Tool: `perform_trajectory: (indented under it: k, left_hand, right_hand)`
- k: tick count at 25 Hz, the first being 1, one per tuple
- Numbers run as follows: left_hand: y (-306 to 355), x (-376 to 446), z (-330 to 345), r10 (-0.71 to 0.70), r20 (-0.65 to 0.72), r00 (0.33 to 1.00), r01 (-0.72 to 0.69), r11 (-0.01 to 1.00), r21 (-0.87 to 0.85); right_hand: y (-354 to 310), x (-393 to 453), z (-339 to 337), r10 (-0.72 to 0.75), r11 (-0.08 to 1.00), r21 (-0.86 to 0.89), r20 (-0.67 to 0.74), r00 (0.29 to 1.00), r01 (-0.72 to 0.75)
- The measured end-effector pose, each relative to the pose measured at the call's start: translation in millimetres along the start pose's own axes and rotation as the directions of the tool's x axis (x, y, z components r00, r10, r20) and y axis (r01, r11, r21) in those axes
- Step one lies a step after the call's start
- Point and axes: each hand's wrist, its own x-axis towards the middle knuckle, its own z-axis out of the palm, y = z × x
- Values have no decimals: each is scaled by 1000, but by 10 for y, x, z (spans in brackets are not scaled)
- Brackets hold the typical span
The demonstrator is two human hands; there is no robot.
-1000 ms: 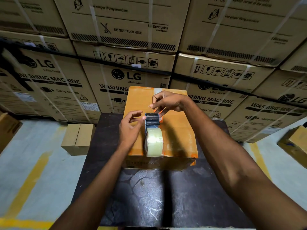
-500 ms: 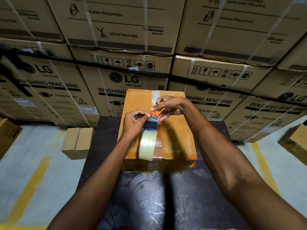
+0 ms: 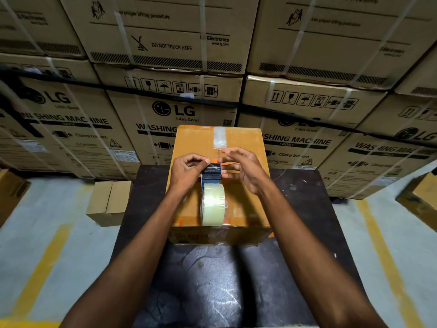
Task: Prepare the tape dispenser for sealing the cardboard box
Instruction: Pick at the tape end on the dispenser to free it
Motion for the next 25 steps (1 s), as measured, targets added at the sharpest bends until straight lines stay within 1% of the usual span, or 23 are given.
perform_trajectory:
  k: [3,6,10,14,16,17,19,22,25]
  left_hand:
    - [24,9,18,-36,9,999,37,999,-17]
    - [50,9,31,-82,23,996,83,995,-47]
    - [113,20,-4,-180,69,981,186,979,-85]
    - [148,61,-113,-229,208,951,254,962,-99]
    - [133,75,-147,-234,246,940,267,957,-109]
    - [129,81,-149,-232,246,941,267,956,-122]
    - [136,83,-127,-218,202,955,246,961,-125]
    - [145,81,-75,-196,95,976,204,976,-82]
    - [141,69,-33,-174,44,984,176,983,-46]
  right_hand:
    - [150,-72,98,-84,993,65,-147,986,94]
    - [164,-43,158,-106,992,40,-217,970,117]
    - [168,-34,173,-85,994,48,-241,967,99]
    - [181,-25,170,-78,995,42,-236,969,90]
    - [179,-32,179,-79,995,47,-237,968,92]
    - [176,-34,181,-80,994,49,-237,968,94]
    - [178,-34,178,-81,994,50,-230,970,95]
    - [184,-20,180,-67,996,44,-237,969,80]
    - [162,-41,209,-57,996,58,-260,964,75]
